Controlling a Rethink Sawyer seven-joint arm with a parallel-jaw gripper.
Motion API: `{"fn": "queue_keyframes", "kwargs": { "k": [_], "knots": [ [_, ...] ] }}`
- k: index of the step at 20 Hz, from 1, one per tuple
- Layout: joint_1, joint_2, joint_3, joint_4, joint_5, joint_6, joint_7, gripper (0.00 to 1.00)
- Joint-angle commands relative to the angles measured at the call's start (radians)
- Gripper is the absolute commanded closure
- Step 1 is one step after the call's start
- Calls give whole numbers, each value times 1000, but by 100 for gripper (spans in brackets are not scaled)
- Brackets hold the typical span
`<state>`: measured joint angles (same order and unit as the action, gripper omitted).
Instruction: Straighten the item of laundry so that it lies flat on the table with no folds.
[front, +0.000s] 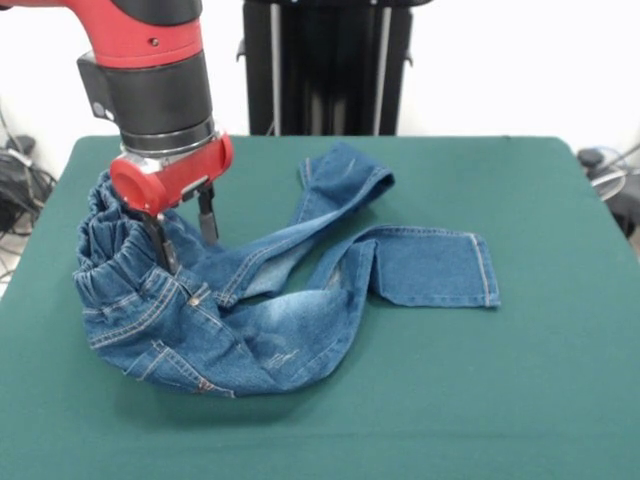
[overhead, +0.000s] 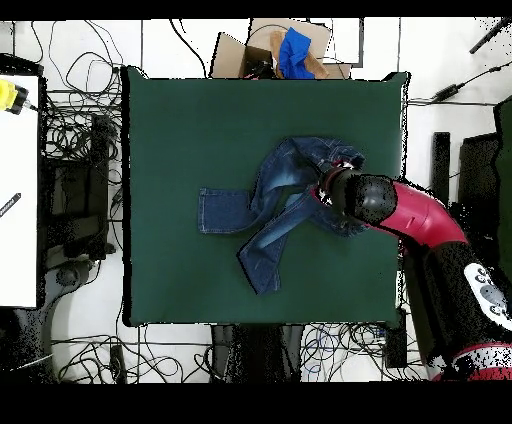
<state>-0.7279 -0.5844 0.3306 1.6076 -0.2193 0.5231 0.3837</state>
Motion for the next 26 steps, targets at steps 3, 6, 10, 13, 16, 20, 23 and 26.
{"fn": "queue_keyframes", "kwargs": {
  "k": [3,6,10,13,16,20,23,26],
  "knots": [
    [-27,112,68,-35,-37,-43,103,0],
    [-12,112,69,-48,-39,-26,102,0],
    [-12,118,68,-50,-39,-33,111,0],
    [-21,114,79,-68,-30,-15,97,0],
    [-20,114,95,-134,-43,19,39,0],
    [-47,237,143,-291,-42,106,-86,0],
    [-36,288,154,-396,-38,197,-130,0],
    [-36,279,159,-420,-43,234,-129,0]
  ]
}}
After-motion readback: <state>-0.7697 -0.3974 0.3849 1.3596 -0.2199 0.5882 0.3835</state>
